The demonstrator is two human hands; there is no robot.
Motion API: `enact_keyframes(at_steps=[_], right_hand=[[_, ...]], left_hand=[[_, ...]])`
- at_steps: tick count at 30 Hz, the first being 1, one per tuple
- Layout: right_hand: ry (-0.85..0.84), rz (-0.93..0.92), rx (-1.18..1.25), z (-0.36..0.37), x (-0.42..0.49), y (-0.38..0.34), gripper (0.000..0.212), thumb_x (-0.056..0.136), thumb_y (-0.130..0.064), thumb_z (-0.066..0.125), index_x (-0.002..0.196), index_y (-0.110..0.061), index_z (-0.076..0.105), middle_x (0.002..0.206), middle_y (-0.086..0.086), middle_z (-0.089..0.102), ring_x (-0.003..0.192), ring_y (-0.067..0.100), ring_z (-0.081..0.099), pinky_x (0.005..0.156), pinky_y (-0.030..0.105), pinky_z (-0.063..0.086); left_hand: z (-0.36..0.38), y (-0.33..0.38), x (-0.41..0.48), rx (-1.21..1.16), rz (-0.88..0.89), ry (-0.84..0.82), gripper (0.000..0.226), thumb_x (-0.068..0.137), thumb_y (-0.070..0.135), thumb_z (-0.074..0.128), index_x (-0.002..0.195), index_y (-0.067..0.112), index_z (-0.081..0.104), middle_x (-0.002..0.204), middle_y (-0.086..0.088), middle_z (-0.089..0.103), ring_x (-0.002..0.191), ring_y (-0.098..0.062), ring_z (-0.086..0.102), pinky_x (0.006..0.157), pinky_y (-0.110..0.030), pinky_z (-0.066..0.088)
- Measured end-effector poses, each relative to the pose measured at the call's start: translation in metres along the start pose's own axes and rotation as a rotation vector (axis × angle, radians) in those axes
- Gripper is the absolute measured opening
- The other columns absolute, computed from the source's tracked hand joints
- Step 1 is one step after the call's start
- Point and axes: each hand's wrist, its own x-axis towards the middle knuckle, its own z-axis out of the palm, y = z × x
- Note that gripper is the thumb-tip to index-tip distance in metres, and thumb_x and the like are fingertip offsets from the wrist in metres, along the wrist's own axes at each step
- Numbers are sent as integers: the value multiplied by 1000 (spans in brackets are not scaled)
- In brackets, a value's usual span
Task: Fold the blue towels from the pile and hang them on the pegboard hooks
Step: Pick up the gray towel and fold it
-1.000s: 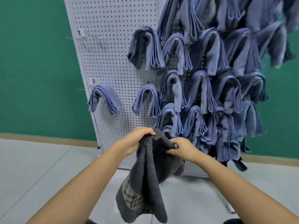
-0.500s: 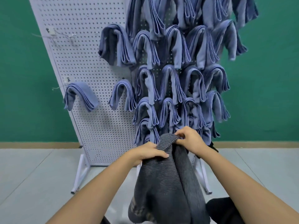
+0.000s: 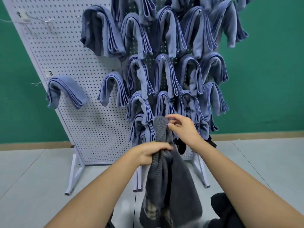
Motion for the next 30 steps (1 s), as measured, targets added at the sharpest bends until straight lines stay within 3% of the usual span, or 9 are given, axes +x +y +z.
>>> enact_keyframes(at_steps=[3, 7, 11, 13, 15, 19, 24, 28, 30], right_hand=[[60, 142, 136, -12, 2, 8, 21, 92, -15, 61, 113, -14, 60, 92, 8, 69, 85, 19, 65, 82, 35, 54], [38, 369, 204, -24, -10, 25, 17, 97, -20, 53, 106, -5, 56, 92, 11, 64, 71, 16, 57, 65, 26, 50], [-154, 560, 227, -25, -22, 32, 30, 99, -37, 47, 101, -8, 52, 79, 7, 53, 60, 14, 48, 54, 20, 43], [-262, 605, 267, -21, -25, 35, 41, 97, -48, 44, 101, -8, 54, 83, 8, 53, 65, 17, 49, 61, 24, 46], [-310, 605, 256, -15, -26, 37, 54, 94, -57, 40, 104, -7, 61, 95, 8, 61, 78, 18, 57, 78, 31, 52], [-375, 535, 280, -2, -23, 35, 62, 91, -67, 36, 121, -19, 60, 116, 2, 64, 106, 21, 59, 97, 37, 47], [-408, 455, 358, 2, -24, 26, 56, 80, -72, 52, 120, -35, 62, 122, -11, 65, 117, 15, 57, 106, 46, 39], [-393, 420, 722, -3, -24, 17, 50, 86, -45, 59, 122, -11, 64, 126, 10, 64, 118, 27, 59, 107, 44, 40], [-483, 473, 889, -11, -25, 13, 57, 93, -50, 48, 129, -7, 59, 132, 13, 59, 121, 30, 56, 105, 44, 41]], left_hand=[[-10, 7, -9, -263, 189, 57, 12, 93, 13, 57, 84, 10, 64, 81, -8, 66, 70, -18, 63, 72, -29, 52], [-19, 21, -24, -433, 383, 161, 11, 94, 17, 55, 96, 8, 62, 90, -10, 67, 78, -22, 66, 73, -34, 54], [-17, 33, -36, -508, 511, 180, 21, 96, 20, 52, 105, 6, 64, 98, -11, 70, 89, -24, 67, 81, -36, 54], [-15, 37, -40, -559, 546, 157, 28, 95, 21, 51, 113, 4, 64, 106, -13, 69, 97, -25, 66, 92, -38, 50], [-13, 40, -44, -587, 563, 131, 32, 95, 21, 50, 117, 2, 62, 113, -14, 67, 106, -27, 62, 99, -40, 46], [-11, 42, -46, -579, 587, 106, 50, 86, 24, 56, 129, -2, 55, 128, -17, 59, 122, -30, 54, 106, -42, 41], [-11, 40, -48, -522, 618, 150, 53, 79, 29, 60, 123, 0, 59, 119, -16, 63, 108, -28, 60, 101, -42, 45], [-14, 39, -50, -503, 618, 202, 38, 73, 31, 64, 102, 6, 66, 100, -12, 69, 90, -25, 65, 87, -39, 50], [-15, 39, -52, -527, 628, 184, 30, 73, 28, 62, 94, 6, 68, 95, -11, 69, 85, -24, 65, 83, -39, 51]])
